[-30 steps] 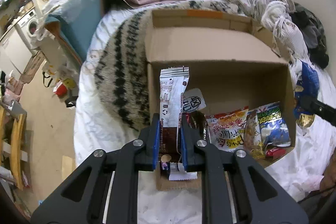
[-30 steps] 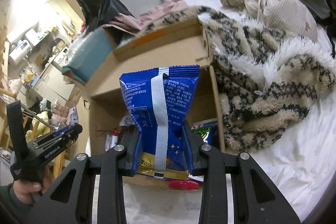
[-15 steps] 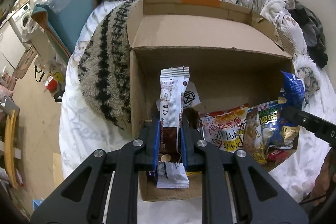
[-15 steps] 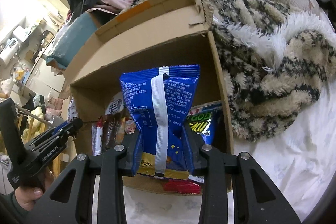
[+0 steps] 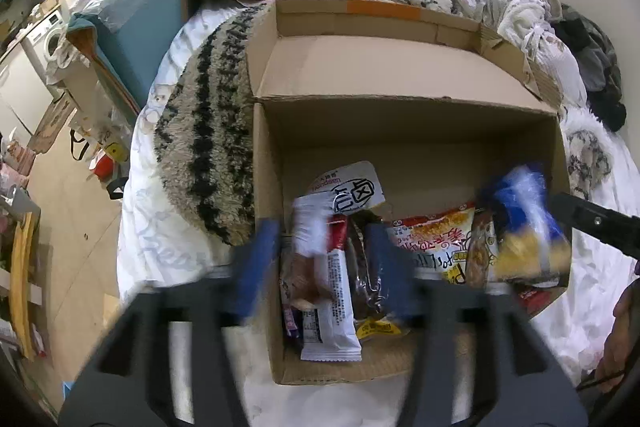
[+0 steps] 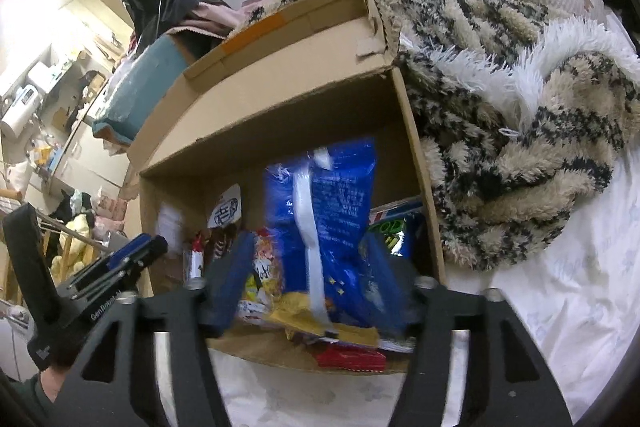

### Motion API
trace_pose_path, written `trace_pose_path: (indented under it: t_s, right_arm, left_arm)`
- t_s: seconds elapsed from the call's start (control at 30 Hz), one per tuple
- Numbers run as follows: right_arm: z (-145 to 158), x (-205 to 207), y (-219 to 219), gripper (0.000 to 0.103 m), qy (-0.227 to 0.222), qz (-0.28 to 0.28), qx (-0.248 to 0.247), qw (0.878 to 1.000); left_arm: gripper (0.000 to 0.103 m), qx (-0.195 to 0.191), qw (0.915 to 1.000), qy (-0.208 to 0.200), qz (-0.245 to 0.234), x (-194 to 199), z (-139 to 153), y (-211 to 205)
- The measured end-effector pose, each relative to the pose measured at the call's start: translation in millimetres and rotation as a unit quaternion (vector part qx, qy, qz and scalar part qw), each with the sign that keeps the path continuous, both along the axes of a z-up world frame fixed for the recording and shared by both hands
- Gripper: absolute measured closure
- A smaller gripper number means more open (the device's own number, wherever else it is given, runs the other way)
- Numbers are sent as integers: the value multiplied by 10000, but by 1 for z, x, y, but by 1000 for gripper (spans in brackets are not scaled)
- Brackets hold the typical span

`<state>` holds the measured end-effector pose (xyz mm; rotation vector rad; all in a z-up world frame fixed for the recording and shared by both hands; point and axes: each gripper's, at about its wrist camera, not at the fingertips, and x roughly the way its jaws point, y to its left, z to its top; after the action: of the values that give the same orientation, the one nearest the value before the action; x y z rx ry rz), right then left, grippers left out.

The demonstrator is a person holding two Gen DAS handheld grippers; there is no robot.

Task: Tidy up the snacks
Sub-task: 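Carry both snacks over the box and lower them inside, then open both tools to release the snacks and withdraw from the box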

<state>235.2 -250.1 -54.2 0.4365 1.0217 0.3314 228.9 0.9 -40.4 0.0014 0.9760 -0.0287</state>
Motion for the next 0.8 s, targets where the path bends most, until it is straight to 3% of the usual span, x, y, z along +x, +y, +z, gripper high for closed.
trace_pose_path:
  t_s: [0.03,0.07,0.17,0.33,0.5,0.63,0.8]
  right_arm:
    - [1,0,0,34,-21,16,20,10000]
    - [3,0,0,29,-44,39,43,10000]
    - [10,-4,-1,15,-155,7,94,9998]
    - [31,-17,-5,3,-533,-84,81,9985]
    - [51,-37,-6,0,-856,-196,31,9961]
    - [63,-59,-6,0,-873,-420,-151,9952]
    - [71,-93,4,0,-841,-237,-215,9959]
  left_arm:
    - [24,-84,9999,-61,39,-2,3,2]
    - [18,-128,9998,-108,53,-4,5,3]
    - [17,-121,9997,-201,45,-9,11,5]
    - [17,-222,9984,-503,136,-25,28,15]
    - [17,-255,9944,-983,282,-46,54,27]
    - [17,-321,9936,-1016,380,-63,63,38]
    - [17,-328,9933,-1055,331,-95,70,40]
